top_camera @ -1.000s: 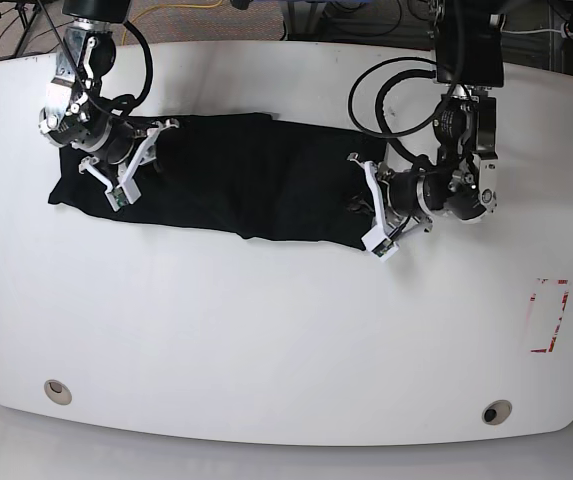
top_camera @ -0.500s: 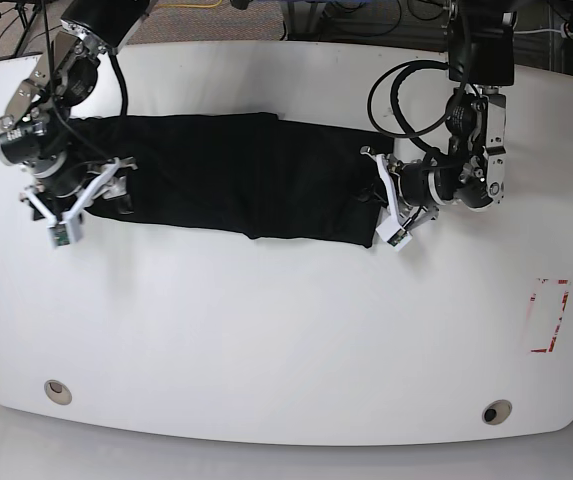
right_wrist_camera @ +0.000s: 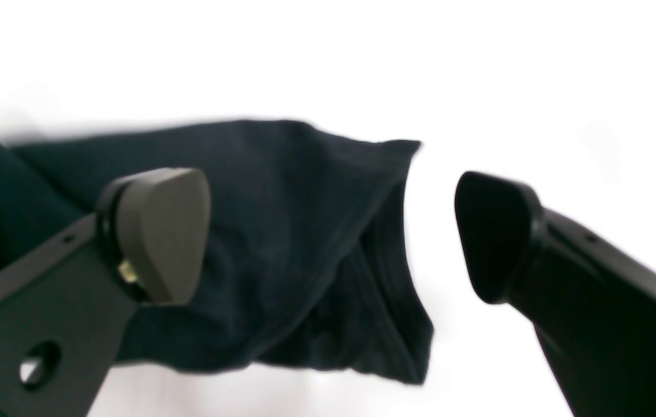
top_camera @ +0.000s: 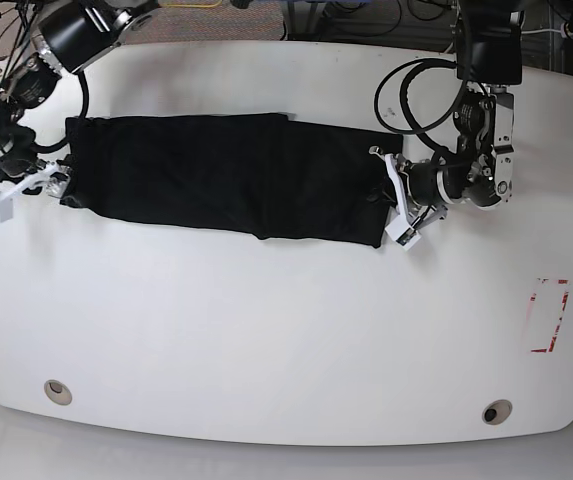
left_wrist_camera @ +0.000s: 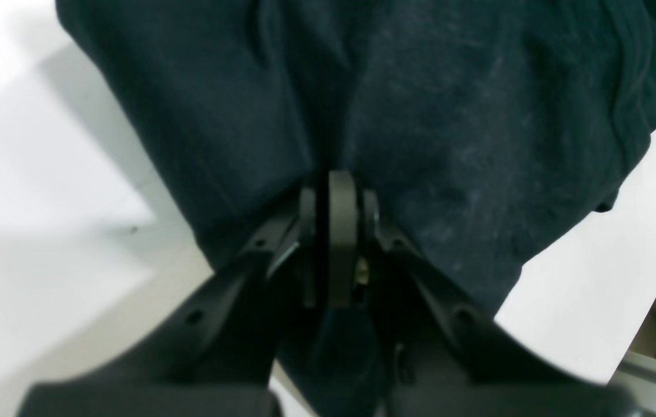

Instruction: Layout the t-shirt on the table in an organized manner, then fold the t-shirt properly

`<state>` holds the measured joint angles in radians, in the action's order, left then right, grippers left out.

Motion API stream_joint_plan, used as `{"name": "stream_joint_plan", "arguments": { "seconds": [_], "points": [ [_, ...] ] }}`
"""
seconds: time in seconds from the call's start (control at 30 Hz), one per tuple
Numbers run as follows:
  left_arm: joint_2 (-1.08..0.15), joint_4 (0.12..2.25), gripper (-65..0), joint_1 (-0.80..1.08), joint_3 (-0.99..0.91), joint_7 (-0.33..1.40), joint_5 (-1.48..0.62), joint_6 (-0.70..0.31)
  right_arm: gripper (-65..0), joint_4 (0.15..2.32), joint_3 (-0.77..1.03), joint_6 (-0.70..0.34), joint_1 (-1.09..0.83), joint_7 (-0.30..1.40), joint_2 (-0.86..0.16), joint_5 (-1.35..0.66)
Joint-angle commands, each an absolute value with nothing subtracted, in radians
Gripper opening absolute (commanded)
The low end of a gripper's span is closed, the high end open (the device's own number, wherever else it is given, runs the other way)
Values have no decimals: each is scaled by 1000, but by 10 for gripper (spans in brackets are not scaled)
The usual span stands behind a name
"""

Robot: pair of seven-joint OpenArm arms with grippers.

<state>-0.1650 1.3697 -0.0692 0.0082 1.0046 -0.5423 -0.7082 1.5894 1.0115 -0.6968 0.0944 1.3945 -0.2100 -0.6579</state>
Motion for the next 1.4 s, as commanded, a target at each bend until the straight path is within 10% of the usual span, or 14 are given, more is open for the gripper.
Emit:
{"name": "stream_joint_plan", "arguments": {
  "seconds": [0.0,1.1,1.37],
  "points": [
    [-177,1372,-649,-71,7,1058,-478,-698,0,1517,1026,-698,102,1391,-251,-707],
    [-173,1374,-647,-65,7,1058,-478,-698,-11,1426,857,-698,-47,1211,-217,-719],
    [-173,1374,-647,-65,7,1058,-478,-698,-200,1429,835,-698,-48,1205,-183,-719]
  ]
}}
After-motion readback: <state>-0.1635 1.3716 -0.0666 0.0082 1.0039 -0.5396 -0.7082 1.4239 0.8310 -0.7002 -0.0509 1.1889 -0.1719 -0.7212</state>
